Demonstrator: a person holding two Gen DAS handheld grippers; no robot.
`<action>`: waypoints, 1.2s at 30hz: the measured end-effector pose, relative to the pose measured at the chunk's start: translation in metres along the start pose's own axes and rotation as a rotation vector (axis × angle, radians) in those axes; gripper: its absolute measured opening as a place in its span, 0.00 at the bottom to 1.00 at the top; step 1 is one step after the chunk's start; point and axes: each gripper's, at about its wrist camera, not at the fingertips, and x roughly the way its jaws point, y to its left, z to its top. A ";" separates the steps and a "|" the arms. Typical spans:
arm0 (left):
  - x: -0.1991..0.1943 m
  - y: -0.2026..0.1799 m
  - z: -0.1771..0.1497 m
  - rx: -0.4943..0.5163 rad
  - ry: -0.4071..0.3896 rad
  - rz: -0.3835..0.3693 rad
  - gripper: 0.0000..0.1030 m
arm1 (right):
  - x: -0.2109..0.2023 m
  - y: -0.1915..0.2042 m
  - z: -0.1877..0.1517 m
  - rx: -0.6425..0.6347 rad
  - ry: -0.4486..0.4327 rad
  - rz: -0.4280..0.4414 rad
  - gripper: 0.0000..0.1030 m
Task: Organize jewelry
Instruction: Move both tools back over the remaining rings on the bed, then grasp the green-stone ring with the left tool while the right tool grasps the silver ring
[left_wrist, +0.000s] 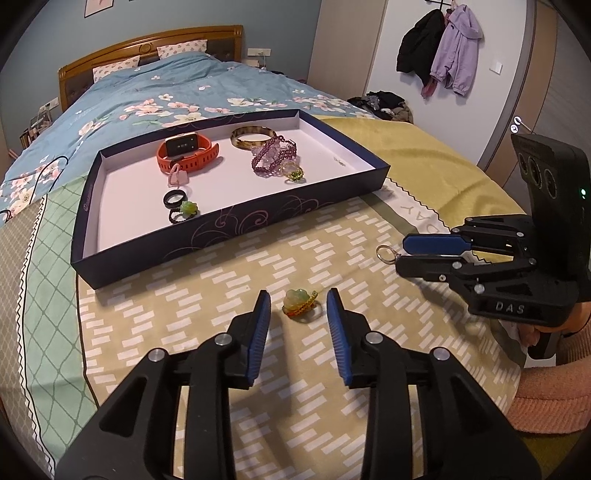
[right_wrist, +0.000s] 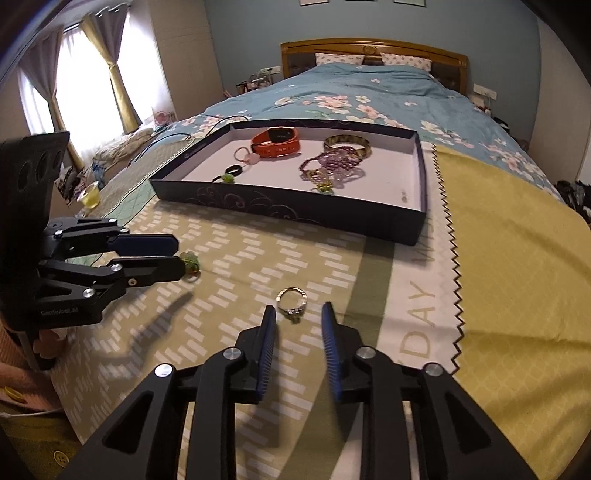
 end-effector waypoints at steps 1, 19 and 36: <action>0.001 0.000 0.000 0.000 0.006 0.002 0.30 | 0.001 0.002 0.000 -0.007 -0.001 -0.002 0.25; 0.009 0.001 0.001 -0.010 0.032 0.013 0.17 | 0.005 0.007 0.005 -0.011 -0.013 -0.014 0.08; -0.011 0.009 0.001 -0.044 -0.033 0.018 0.17 | -0.006 0.006 0.012 0.007 -0.062 0.029 0.00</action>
